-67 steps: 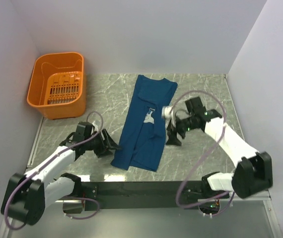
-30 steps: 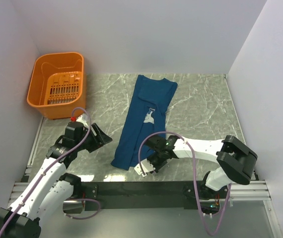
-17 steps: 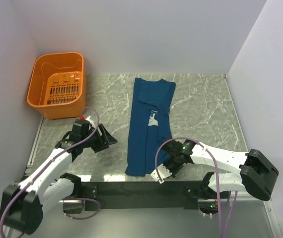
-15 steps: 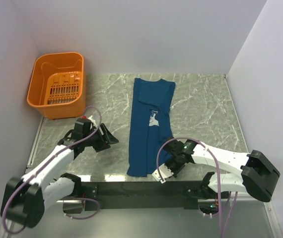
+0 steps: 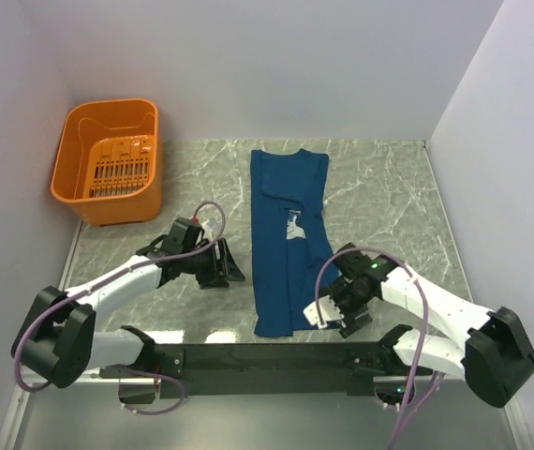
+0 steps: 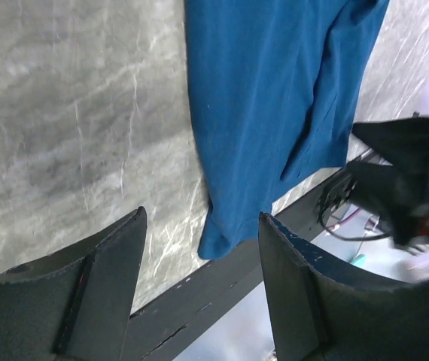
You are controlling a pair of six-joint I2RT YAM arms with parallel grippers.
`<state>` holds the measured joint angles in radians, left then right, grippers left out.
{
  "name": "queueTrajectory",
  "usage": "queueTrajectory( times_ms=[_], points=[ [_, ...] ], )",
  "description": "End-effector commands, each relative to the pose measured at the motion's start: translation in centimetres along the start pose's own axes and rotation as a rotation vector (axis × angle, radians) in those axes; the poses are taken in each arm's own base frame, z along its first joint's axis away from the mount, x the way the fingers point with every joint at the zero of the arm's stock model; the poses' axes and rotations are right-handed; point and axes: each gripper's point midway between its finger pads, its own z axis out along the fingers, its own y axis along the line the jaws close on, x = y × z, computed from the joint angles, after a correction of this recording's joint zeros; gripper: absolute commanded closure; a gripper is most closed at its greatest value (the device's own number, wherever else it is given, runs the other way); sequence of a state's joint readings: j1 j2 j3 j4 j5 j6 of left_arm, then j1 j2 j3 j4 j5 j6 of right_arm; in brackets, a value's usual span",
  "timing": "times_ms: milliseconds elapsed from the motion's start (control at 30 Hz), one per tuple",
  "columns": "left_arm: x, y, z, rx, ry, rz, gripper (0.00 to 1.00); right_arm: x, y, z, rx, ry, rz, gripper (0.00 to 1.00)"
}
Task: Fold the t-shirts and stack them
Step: Fold the tshirt
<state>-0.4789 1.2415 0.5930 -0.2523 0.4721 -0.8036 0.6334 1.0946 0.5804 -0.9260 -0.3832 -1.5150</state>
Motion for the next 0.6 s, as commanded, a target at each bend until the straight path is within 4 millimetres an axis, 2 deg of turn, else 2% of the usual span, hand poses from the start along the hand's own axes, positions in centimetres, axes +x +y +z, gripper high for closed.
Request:
queueTrajectory(
  times_ms=[0,33,67,133,167,233,333,433,567],
  points=[
    [-1.6,-2.3,-1.6,0.05,-0.077,0.108,0.34,-2.7,-1.3,-3.2,0.089,-0.167,0.037,0.14],
    [-1.7,-2.6,-2.0,0.059,-0.089,0.132,0.34,-3.0,-1.2,-3.9,0.096,-0.197,0.074,0.14],
    [-2.1,-3.3,-2.7,0.076,-0.115,0.18,0.33,-2.9,-2.0,-5.1,0.14,-0.221,0.12,0.14],
    [-2.0,-3.7,-3.2,0.084,-0.118,0.217,0.33,-3.6,-2.4,-6.0,0.17,-0.285,0.178,0.15],
    [-1.5,-3.7,-3.2,0.09,-0.109,0.231,0.33,-3.3,-2.5,-6.2,0.182,-0.293,0.208,0.16],
    [0.1,-3.5,-2.9,0.101,-0.053,0.226,0.33,-3.0,-2.2,-5.7,0.188,-0.285,0.203,0.18],
    [3.6,-1.1,-1.7,0.015,0.063,0.15,0.34,-2.9,-0.5,-4.4,0.155,-0.285,0.179,0.21],
    [6.0,-0.2,-1.2,0.002,0.117,0.085,0.35,-2.7,0.2,-3.6,0.136,-0.261,0.137,0.22],
    [7.9,-1.2,-0.2,0.034,0.161,0.069,0.36,-2.3,0.6,-2.3,0.094,-0.186,0.058,0.24]
  ],
)
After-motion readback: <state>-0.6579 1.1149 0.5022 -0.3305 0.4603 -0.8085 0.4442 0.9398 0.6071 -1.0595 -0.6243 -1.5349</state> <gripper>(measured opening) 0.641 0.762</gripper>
